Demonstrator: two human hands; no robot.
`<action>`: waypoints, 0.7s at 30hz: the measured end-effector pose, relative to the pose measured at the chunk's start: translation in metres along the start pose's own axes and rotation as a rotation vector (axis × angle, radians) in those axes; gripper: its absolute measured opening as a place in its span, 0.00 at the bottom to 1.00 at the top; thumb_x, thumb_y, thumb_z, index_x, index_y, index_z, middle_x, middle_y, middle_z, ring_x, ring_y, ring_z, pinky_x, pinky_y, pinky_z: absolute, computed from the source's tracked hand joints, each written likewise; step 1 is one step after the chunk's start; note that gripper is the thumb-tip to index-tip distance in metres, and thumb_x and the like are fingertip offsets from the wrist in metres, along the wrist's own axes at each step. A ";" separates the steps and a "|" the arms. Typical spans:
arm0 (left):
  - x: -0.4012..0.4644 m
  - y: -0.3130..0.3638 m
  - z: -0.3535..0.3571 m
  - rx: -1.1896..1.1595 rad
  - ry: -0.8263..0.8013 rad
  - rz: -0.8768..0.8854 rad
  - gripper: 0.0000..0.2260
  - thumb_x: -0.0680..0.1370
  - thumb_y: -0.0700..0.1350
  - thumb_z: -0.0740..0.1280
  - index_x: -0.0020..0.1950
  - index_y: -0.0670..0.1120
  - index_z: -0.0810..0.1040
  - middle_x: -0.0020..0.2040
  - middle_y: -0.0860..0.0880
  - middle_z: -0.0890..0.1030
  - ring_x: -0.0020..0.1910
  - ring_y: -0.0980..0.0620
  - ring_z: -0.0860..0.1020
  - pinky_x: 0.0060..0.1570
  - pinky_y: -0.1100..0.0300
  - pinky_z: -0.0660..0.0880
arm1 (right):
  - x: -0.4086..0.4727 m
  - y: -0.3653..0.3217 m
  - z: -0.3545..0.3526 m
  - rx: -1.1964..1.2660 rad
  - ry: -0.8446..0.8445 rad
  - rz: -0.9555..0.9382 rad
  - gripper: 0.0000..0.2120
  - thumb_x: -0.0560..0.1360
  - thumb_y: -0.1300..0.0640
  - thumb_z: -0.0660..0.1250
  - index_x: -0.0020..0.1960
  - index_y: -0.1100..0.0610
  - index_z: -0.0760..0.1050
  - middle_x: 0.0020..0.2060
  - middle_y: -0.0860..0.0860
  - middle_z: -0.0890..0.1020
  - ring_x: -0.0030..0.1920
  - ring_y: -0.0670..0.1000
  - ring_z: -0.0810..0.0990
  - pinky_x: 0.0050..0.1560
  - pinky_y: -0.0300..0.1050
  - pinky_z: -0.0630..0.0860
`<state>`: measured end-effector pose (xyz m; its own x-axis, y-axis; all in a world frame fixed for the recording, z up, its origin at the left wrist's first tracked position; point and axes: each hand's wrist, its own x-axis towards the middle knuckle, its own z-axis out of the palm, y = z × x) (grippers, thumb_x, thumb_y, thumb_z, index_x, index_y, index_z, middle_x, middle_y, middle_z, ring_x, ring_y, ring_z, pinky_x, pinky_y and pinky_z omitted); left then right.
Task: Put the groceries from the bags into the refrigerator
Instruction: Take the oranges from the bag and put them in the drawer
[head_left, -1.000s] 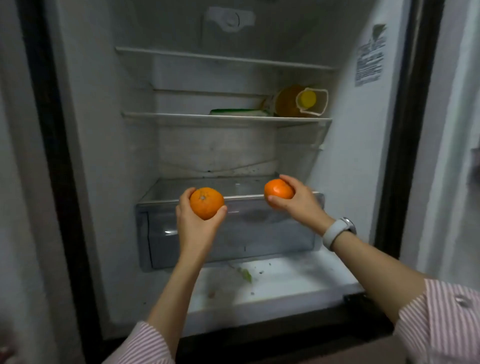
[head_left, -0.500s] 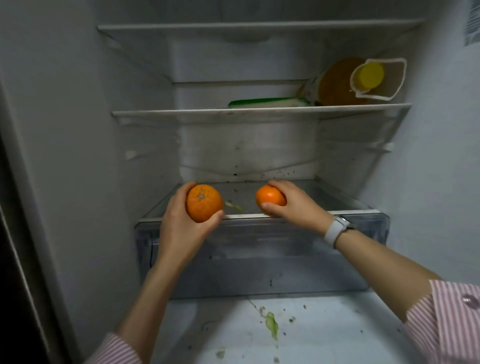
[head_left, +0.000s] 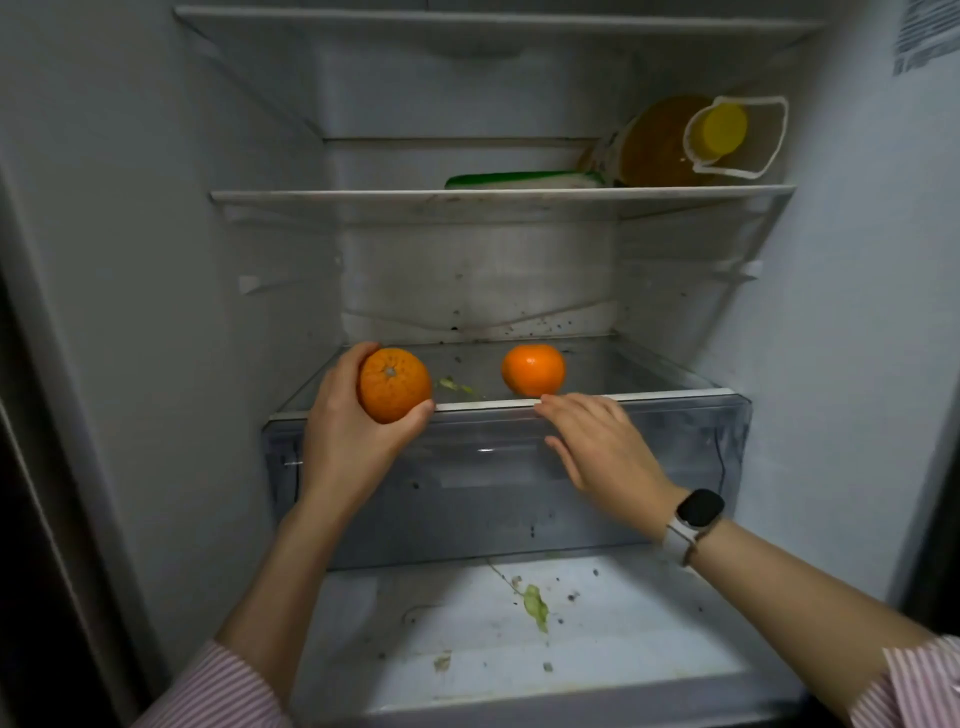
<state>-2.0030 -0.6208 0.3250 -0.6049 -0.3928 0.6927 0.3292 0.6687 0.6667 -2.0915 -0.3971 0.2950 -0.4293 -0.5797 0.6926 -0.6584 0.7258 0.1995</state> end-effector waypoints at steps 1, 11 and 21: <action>-0.001 0.001 -0.001 -0.001 0.003 0.002 0.31 0.66 0.47 0.76 0.65 0.51 0.68 0.63 0.49 0.73 0.57 0.49 0.74 0.56 0.53 0.73 | 0.001 -0.002 -0.003 0.019 -0.009 -0.003 0.16 0.73 0.54 0.56 0.55 0.59 0.77 0.50 0.54 0.82 0.49 0.55 0.81 0.48 0.49 0.76; 0.004 0.034 -0.021 -0.019 -0.010 0.074 0.30 0.66 0.46 0.77 0.65 0.51 0.69 0.61 0.48 0.74 0.55 0.50 0.75 0.52 0.58 0.71 | 0.007 -0.003 -0.071 0.458 -0.314 0.184 0.18 0.74 0.54 0.67 0.64 0.53 0.72 0.56 0.49 0.77 0.54 0.46 0.73 0.56 0.37 0.65; 0.005 0.064 -0.030 0.049 -0.097 0.146 0.30 0.65 0.47 0.77 0.64 0.52 0.70 0.58 0.48 0.75 0.53 0.50 0.75 0.51 0.60 0.69 | -0.007 -0.010 -0.124 0.675 -0.583 0.062 0.13 0.68 0.55 0.74 0.53 0.53 0.80 0.40 0.42 0.75 0.39 0.36 0.74 0.43 0.29 0.69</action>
<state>-1.9631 -0.5984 0.3793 -0.6210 -0.2277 0.7500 0.3849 0.7449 0.5449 -2.0052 -0.3550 0.3744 -0.6009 -0.7766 0.1894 -0.7684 0.4960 -0.4044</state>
